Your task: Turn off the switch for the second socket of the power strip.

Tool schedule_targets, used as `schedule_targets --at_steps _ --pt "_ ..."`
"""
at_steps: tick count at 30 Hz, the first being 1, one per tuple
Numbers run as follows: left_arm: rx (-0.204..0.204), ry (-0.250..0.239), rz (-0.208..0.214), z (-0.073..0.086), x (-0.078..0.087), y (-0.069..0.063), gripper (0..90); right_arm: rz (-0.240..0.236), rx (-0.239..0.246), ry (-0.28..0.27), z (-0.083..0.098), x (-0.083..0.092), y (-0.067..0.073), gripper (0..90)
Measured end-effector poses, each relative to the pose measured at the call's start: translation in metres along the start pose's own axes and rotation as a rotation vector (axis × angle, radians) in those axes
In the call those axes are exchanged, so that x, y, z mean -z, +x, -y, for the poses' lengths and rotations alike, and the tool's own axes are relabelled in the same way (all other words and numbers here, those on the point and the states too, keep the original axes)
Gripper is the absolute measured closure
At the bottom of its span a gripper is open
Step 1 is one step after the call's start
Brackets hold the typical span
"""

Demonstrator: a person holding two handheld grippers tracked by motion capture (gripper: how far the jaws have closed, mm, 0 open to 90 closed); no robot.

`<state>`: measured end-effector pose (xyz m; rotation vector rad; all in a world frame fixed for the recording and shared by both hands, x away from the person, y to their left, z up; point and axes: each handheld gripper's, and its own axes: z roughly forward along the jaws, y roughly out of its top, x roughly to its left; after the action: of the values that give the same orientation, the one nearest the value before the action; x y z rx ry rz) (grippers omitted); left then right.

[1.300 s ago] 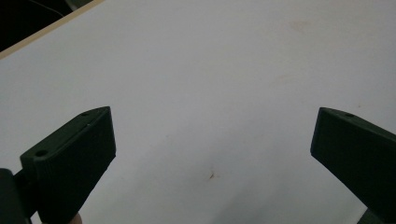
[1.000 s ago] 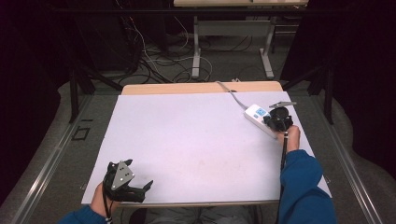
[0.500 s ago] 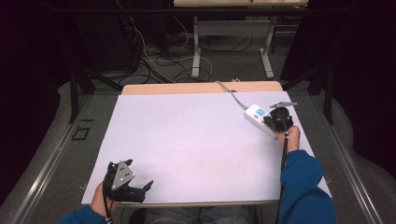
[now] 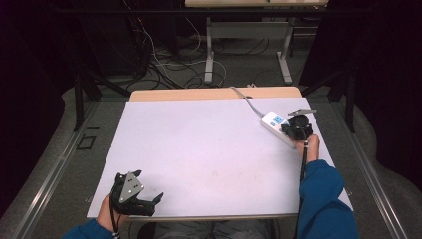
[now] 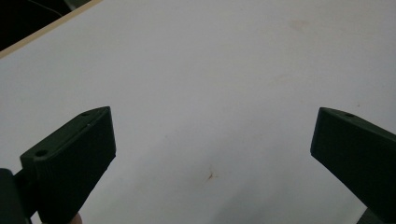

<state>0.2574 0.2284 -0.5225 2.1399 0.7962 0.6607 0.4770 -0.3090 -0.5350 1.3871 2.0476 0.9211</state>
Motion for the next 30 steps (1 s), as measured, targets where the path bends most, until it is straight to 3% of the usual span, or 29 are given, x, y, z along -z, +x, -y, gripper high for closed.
schedule_targets --at_steps 22,25,30 --pt "-0.003 0.001 0.003 -0.0002 -0.0008 -0.0007 0.0 0.005 0.009 0.001 -0.0001 -0.0002 0.0004 90.0" --pt "-0.018 0.007 -0.004 -0.0006 -0.0003 -0.0001 0.0 0.003 0.013 0.001 0.0001 -0.0001 0.0004 90.0" --pt "-0.006 0.002 0.002 -0.0003 -0.0006 -0.0007 0.0 0.004 0.002 0.003 0.0004 -0.0001 0.0008 90.0"
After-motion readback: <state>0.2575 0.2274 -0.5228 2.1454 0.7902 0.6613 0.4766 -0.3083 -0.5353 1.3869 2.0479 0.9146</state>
